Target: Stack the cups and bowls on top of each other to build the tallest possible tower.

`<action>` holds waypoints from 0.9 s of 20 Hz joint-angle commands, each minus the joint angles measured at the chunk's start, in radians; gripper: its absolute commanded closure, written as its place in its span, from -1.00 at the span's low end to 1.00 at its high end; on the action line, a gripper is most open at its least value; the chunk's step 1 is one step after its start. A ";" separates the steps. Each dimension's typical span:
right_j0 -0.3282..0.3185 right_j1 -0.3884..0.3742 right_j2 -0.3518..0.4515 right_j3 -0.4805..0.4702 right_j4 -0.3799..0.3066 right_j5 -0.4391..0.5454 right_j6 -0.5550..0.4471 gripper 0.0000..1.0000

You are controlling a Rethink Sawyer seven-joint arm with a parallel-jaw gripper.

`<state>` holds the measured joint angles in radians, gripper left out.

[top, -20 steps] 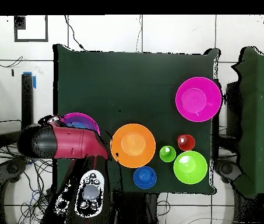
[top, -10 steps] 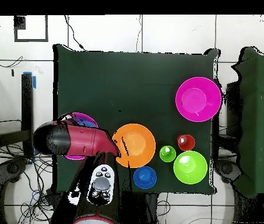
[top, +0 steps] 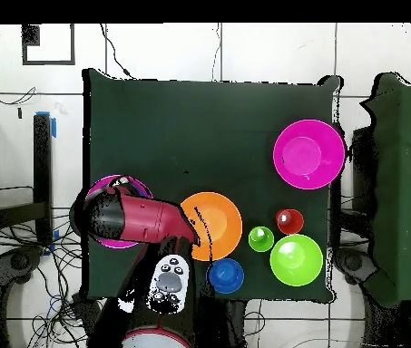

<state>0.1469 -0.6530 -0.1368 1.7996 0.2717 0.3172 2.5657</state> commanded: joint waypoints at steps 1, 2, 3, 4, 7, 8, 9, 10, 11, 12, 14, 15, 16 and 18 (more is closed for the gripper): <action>0.004 0.024 0.047 0.048 -0.019 -0.036 0.095 -1.00; 0.003 0.022 0.048 0.048 -0.016 -0.032 0.096 -1.00; 0.004 0.020 0.049 0.051 -0.015 -0.032 0.097 -1.00; 0.004 0.018 0.049 0.053 -0.015 -0.032 0.097 -1.00; 0.010 0.015 0.052 0.058 -0.014 -0.031 0.100 -1.00; 0.006 0.010 0.055 0.060 -0.016 -0.025 0.093 -1.00; 0.006 0.006 0.056 0.062 -0.017 -0.020 0.091 -1.00; -0.002 -0.004 0.058 0.061 -0.025 -0.007 0.074 -1.00; -0.003 -0.009 0.056 0.058 -0.030 0.003 0.065 -1.00; -0.008 -0.017 0.047 0.048 -0.045 0.025 0.042 -1.00; -0.030 -0.042 0.033 0.028 -0.081 0.079 -0.019 -1.00; -0.044 -0.050 0.034 0.020 -0.098 0.095 -0.048 -1.00; -0.058 -0.058 0.035 0.013 -0.115 0.112 -0.078 -1.00; -0.113 -0.073 0.054 -0.009 -0.153 0.152 -0.152 -1.00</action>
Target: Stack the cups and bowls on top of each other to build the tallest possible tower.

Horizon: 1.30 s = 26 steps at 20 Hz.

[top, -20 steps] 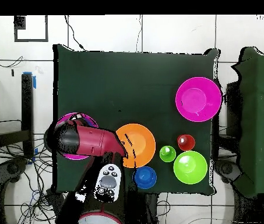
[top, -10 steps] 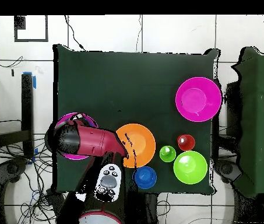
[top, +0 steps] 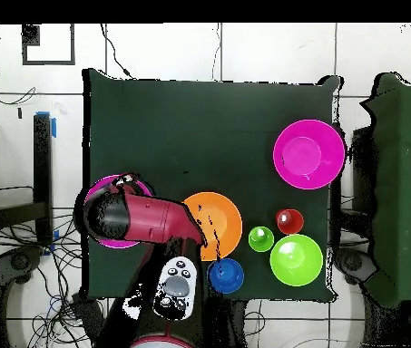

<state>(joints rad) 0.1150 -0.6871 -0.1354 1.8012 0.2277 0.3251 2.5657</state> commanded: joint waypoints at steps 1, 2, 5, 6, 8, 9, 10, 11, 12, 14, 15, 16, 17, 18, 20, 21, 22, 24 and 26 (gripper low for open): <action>-0.131 -0.045 0.083 -0.027 -0.149 0.169 -0.224 -1.00; -0.155 -0.047 0.097 -0.038 -0.169 0.181 -0.247 -1.00; -0.249 -0.054 0.155 -0.080 -0.247 0.231 -0.358 -1.00; -0.275 -0.055 0.175 -0.090 -0.271 0.244 -0.381 -1.00; -0.319 -0.058 0.212 -0.105 -0.313 0.264 -0.421 -1.00; -0.341 -0.059 0.234 -0.109 -0.337 0.260 -0.440 -1.00; -0.362 -0.060 0.256 -0.113 -0.360 0.256 -0.459 -1.00; -0.384 -0.062 0.278 -0.117 -0.384 0.251 -0.478 1.00; -0.400 -0.061 0.287 -0.127 -0.401 0.264 -0.492 1.00; -0.426 -0.061 0.309 -0.145 -0.425 0.302 -0.517 1.00; -0.435 -0.062 0.316 -0.147 -0.431 0.306 -0.514 1.00; -0.446 -0.067 0.322 -0.146 -0.439 0.312 -0.522 1.00; -0.457 -0.071 0.328 -0.146 -0.447 0.317 -0.529 1.00; -0.466 -0.076 0.332 -0.144 -0.454 0.324 -0.537 1.00; -0.491 -0.082 0.349 -0.141 -0.466 0.334 -0.558 1.00; -0.503 -0.083 0.356 -0.141 -0.470 0.338 -0.570 1.00; -0.516 -0.085 0.363 -0.144 -0.474 0.352 -0.589 1.00; -0.540 -0.085 0.375 -0.147 -0.484 0.368 -0.616 1.00; -0.560 -0.082 0.385 -0.149 -0.491 0.381 -0.631 1.00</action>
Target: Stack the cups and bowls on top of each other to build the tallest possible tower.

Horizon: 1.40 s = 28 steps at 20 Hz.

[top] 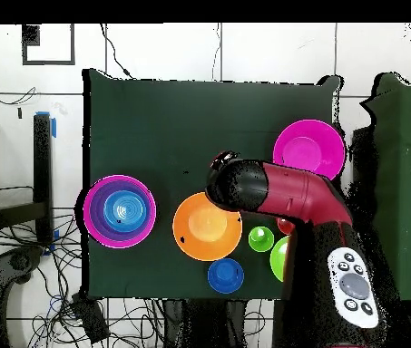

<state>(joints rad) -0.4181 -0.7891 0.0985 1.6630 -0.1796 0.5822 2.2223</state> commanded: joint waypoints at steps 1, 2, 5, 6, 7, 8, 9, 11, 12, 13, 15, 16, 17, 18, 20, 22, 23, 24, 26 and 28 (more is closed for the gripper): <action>-0.033 0.023 0.155 -0.011 -0.087 0.121 -0.291 1.00; -0.045 0.026 0.163 -0.010 -0.093 0.117 -0.301 1.00; -0.070 0.033 0.180 -0.013 -0.106 0.127 -0.323 1.00; -0.078 0.034 0.186 -0.017 -0.113 0.133 -0.335 1.00; -0.081 0.036 0.190 -0.021 -0.117 0.138 -0.340 1.00; -0.097 0.036 0.206 -0.020 -0.128 0.134 -0.344 -1.00; -0.106 0.036 0.215 -0.017 -0.128 0.124 -0.353 -1.00; -0.121 0.039 0.230 -0.018 -0.135 0.119 -0.374 -1.00; -0.119 0.042 0.230 -0.040 -0.151 0.146 -0.385 -1.00; -0.122 0.044 0.234 -0.052 -0.158 0.166 -0.394 -1.00; -0.136 0.045 0.248 -0.061 -0.162 0.195 -0.394 -1.00; -0.143 0.047 0.255 -0.065 -0.167 0.201 -0.398 -1.00; -0.150 0.049 0.262 -0.069 -0.172 0.206 -0.403 -1.00; -0.159 0.053 0.271 -0.076 -0.177 0.219 -0.413 -1.00; -0.175 0.062 0.289 -0.088 -0.190 0.236 -0.425 -1.00; -0.192 0.071 0.309 -0.096 -0.202 0.250 -0.439 -1.00; -0.200 0.075 0.316 -0.099 -0.206 0.258 -0.446 -1.00; -0.207 0.079 0.324 -0.103 -0.209 0.266 -0.453 -1.00; -0.221 0.086 0.338 -0.108 -0.219 0.278 -0.468 -1.00; -0.236 0.098 0.352 -0.120 -0.232 0.293 -0.485 -1.00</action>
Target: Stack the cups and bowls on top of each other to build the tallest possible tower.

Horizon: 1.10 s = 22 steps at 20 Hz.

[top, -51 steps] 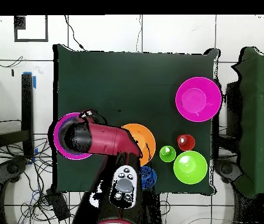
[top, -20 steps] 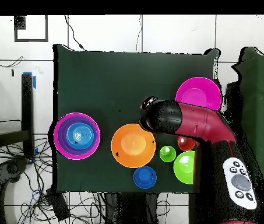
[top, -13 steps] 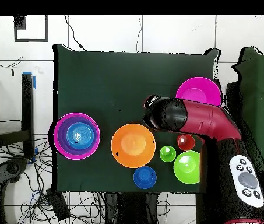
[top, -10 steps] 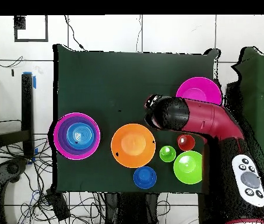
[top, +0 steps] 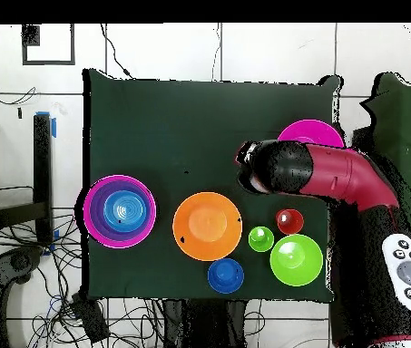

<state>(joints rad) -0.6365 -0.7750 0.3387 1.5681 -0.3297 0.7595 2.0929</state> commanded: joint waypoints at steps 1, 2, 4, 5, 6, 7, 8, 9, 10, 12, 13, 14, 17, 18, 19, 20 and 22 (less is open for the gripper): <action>-0.021 0.089 0.116 -0.033 -0.087 0.123 -0.361 -1.00; -0.027 0.095 0.120 -0.044 -0.095 0.135 -0.373 -1.00; -0.033 0.103 0.125 -0.054 -0.101 0.144 -0.383 -1.00; -0.034 0.105 0.126 -0.055 -0.103 0.145 -0.384 -1.00; -0.035 0.106 0.127 -0.057 -0.105 0.146 -0.385 -1.00; -0.039 0.110 0.128 -0.057 -0.109 0.144 -0.384 -1.00; -0.042 0.114 0.130 -0.057 -0.112 0.143 -0.384 -1.00; -0.045 0.119 0.132 -0.056 -0.116 0.141 -0.384 -1.00; -0.048 0.125 0.129 -0.058 -0.121 0.145 -0.384 -1.00; -0.056 0.136 0.130 -0.060 -0.130 0.135 -0.390 -1.00; -0.058 0.140 0.131 -0.060 -0.132 0.132 -0.391 -1.00; -0.062 0.148 0.132 -0.060 -0.135 0.124 -0.393 -1.00; -0.069 0.164 0.135 -0.057 -0.143 0.108 -0.388 -1.00; -0.074 0.167 0.136 -0.053 -0.148 0.102 -0.387 -1.00; -0.076 0.168 0.135 -0.051 -0.149 0.101 -0.387 -1.00; -0.080 0.165 0.135 -0.047 -0.153 0.102 -0.387 -1.00; -0.083 0.161 0.133 -0.045 -0.160 0.109 -0.386 -1.00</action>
<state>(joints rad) -0.7175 -0.6604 0.4123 1.5091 -0.4136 0.8166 1.9795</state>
